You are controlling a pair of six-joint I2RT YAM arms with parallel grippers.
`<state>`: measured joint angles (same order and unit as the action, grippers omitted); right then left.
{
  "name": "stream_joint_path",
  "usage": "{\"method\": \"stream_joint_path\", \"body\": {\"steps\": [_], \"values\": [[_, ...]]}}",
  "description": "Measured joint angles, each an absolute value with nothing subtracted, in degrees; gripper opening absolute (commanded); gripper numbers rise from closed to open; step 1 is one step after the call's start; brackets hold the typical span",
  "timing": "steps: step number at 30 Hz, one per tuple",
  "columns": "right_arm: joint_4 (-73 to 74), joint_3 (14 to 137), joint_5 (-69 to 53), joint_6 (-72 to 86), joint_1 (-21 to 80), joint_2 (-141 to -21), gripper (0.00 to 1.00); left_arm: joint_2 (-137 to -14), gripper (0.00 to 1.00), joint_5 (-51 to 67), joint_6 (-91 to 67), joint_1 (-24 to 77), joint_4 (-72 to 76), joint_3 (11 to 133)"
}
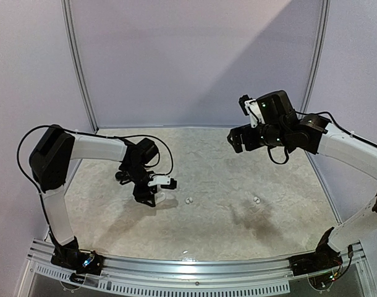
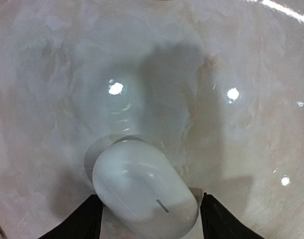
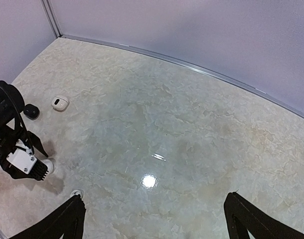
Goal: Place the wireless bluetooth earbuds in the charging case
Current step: Pick up the charging case from the center of the board.
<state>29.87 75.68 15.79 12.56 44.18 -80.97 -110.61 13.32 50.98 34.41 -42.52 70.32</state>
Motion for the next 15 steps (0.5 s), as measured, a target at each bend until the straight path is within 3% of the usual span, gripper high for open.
{"method": "stream_joint_path", "body": {"steps": [12, 15], "values": [[30.7, 75.7, 16.2, 12.9, 44.2, -80.9, 0.99, -112.3, 0.44, 12.2, 48.6, 35.2, -42.7, 72.6], [30.9, 75.7, 16.2, 13.0, 44.2, -80.9, 0.99, -112.6, 0.34, 12.2, 48.5, 35.2, -42.7, 73.0]]}}
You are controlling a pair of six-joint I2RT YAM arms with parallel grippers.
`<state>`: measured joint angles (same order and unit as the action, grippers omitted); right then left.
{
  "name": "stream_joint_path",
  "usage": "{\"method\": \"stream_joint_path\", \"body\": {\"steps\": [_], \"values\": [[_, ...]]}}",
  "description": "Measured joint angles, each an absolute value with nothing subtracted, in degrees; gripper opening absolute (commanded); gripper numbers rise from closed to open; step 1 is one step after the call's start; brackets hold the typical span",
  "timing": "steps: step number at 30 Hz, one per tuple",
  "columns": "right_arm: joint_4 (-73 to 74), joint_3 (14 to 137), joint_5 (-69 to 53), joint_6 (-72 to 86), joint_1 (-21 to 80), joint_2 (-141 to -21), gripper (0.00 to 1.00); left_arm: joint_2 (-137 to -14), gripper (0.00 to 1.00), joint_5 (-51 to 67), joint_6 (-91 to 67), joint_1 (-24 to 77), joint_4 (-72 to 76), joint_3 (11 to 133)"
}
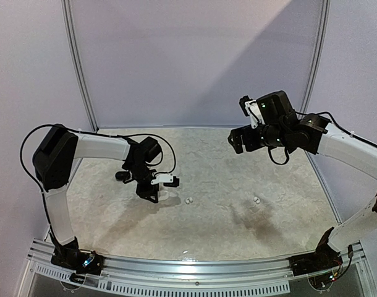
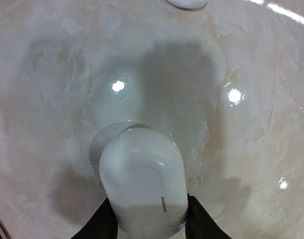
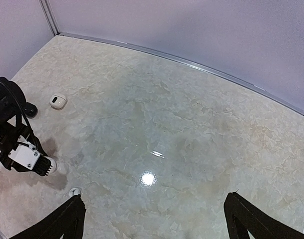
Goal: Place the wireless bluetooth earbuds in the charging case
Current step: Pick up the charging case from the center of the board, then pass from the left arm to the right
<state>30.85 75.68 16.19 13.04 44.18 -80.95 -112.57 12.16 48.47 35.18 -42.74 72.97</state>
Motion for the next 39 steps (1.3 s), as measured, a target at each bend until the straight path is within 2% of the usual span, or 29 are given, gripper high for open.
{"method": "stream_joint_path", "body": {"steps": [4, 12, 18, 24, 28, 39], "values": [[30.8, 75.7, 16.0, 13.2, 44.2, -80.9, 0.99, -112.5, 0.25, 12.2, 48.4, 35.1, -42.8, 73.0], [27.1, 75.5, 14.6, 12.8, 44.2, -80.8, 0.99, -107.8, 0.22, 11.9, 48.1, 35.1, -44.4, 73.3], [23.1, 77.5, 12.6, 10.8, 44.2, -81.5, 0.99, -92.8, 0.22, 11.6, 48.5, 35.1, -46.3, 74.9], [18.2, 87.6, 4.1, 11.4, 44.2, -87.7, 0.97, -76.4, 0.22, 9.5, 48.9, 35.1, -45.8, 74.7], [16.3, 92.9, -1.6, 13.7, 44.6, -93.3, 0.95, -67.0, 0.22, 8.0, 50.7, 35.3, -43.5, 70.5], [15.1, 97.6, -13.3, 18.2, 53.3, -101.3, 0.85, -53.5, 0.22, 7.3, 57.6, 36.8, -39.1, 60.2]]}}
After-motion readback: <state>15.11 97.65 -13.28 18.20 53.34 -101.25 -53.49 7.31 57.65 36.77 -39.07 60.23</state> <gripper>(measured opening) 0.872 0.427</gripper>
